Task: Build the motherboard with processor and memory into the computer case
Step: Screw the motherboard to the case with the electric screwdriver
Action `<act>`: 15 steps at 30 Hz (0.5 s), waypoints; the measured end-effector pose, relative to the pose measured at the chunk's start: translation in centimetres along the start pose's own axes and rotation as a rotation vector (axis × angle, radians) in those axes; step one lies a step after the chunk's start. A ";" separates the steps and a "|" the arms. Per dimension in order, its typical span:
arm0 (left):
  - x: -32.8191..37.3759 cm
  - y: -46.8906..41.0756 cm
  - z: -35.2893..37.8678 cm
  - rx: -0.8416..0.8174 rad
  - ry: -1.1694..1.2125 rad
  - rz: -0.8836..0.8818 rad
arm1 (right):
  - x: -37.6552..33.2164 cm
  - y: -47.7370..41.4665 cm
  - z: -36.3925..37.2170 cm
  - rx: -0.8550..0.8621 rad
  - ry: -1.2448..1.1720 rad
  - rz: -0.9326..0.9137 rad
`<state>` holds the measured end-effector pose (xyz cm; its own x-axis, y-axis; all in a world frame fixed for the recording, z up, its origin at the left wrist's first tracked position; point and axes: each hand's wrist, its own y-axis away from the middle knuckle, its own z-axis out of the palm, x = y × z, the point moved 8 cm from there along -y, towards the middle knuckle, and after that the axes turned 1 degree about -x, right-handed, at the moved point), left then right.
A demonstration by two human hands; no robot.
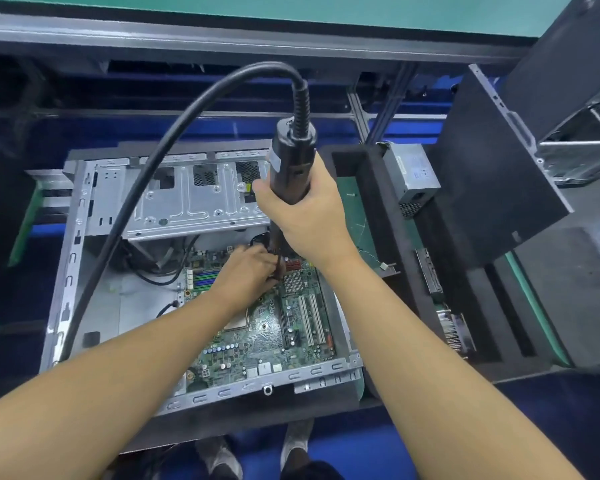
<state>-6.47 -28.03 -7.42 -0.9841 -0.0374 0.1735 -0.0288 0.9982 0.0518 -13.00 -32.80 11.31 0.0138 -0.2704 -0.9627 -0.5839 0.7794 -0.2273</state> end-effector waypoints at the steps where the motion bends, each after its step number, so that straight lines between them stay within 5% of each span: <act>1: 0.0 -0.1 0.0 -0.002 -0.003 -0.002 | 0.1 0.0 0.0 0.000 -0.005 -0.001; 15: -0.2 -0.4 0.9 -0.057 0.013 -0.162 | 0.4 0.3 -0.1 -0.012 -0.055 0.011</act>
<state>-6.46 -28.39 -8.38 -0.9650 -0.1990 0.1710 -0.1771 0.9748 0.1355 -13.23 -32.74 10.92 0.0517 -0.2300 -0.9718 -0.5941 0.7752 -0.2150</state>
